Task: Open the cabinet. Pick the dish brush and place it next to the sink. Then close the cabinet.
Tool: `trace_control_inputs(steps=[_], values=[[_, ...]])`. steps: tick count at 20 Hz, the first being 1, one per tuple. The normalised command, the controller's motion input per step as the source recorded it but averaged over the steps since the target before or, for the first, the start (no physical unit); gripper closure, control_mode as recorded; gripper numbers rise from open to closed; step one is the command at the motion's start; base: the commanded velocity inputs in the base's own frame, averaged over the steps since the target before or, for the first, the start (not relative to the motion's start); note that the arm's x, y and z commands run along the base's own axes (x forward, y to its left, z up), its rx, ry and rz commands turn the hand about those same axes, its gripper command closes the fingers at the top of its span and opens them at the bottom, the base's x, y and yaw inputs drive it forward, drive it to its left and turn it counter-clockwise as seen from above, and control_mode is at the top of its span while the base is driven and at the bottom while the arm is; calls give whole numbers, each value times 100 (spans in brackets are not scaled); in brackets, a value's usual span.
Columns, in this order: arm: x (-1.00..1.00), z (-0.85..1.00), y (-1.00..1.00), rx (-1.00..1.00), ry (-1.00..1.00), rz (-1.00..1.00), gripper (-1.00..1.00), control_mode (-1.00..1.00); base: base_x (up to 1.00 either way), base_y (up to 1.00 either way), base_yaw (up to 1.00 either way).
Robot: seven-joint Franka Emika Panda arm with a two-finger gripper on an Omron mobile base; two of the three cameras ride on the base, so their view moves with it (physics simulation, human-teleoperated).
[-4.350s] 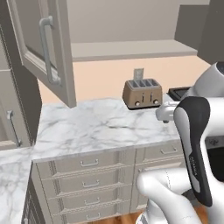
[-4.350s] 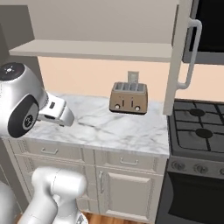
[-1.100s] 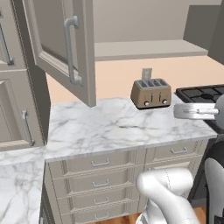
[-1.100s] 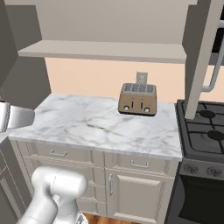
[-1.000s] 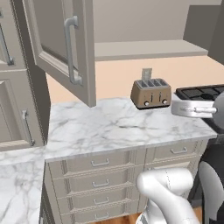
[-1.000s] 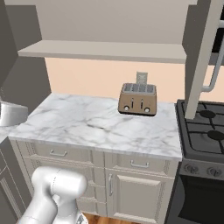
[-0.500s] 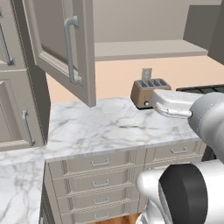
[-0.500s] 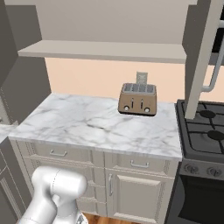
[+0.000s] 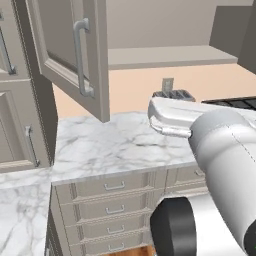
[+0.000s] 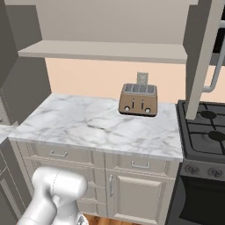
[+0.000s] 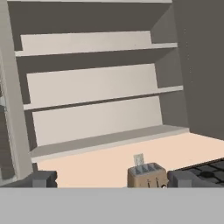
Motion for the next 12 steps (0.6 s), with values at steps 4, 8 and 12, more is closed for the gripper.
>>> trace_control_inputs(steps=[4,8,12], values=[[2,-1,56,-5,1,-12,-100,-100,0,0,0],[33,-11,58,-8,2,-15,-100,-100,0,0,0],[41,-4,59,-7,0,-13,-100,-100,0,0,0]])
